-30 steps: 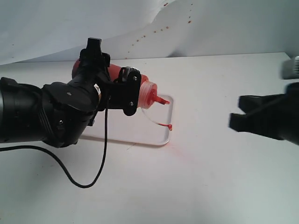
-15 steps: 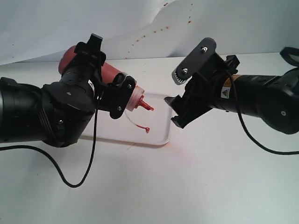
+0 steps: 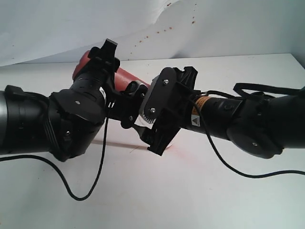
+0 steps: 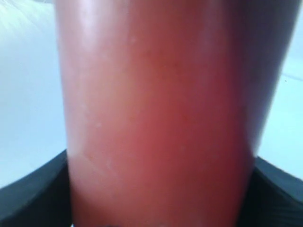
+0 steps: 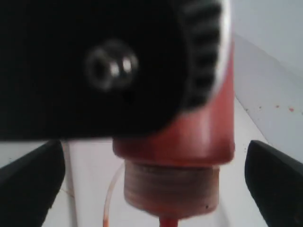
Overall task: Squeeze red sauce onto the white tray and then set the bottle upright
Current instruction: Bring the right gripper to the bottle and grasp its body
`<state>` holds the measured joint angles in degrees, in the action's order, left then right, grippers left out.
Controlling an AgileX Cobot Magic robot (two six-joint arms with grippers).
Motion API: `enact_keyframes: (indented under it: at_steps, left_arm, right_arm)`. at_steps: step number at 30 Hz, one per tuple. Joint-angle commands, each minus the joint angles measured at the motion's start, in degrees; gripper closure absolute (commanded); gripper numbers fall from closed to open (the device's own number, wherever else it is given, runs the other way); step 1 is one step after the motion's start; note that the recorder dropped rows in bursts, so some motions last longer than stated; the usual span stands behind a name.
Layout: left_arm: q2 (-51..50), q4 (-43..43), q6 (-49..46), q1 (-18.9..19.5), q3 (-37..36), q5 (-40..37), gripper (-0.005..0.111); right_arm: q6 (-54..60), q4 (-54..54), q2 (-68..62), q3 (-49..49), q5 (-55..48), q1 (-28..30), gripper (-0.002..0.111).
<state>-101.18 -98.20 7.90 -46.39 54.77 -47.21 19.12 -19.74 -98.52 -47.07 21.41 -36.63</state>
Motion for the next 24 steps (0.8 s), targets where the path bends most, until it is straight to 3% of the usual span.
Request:
enact_keyframes:
  at_steps: [1, 8, 15, 24]
  left_arm:
    - [1.2, -1.2, 0.6, -1.3, 0.1, -1.5, 0.107]
    - [2.2, -0.6, 0.6, -2.2, 0.1, -2.1, 0.107]
    - [3.9, 0.4, 0.4, -2.2, 0.1, -2.1, 0.107]
    - [3.9, 1.6, -2.9, -2.2, -1.4, -2.3, 0.107]
  right_arm:
    - [0.2, -0.9, -1.0, -0.4, 4.2, -0.2, 0.015]
    - [0.2, -0.9, -1.2, -0.4, 11.7, -0.2, 0.015]
    - [-0.7, -0.5, -1.2, -0.4, 11.9, -0.1, 0.015]
    - [-10.2, -1.0, -1.2, -0.4, 11.1, 0.0, 0.015]
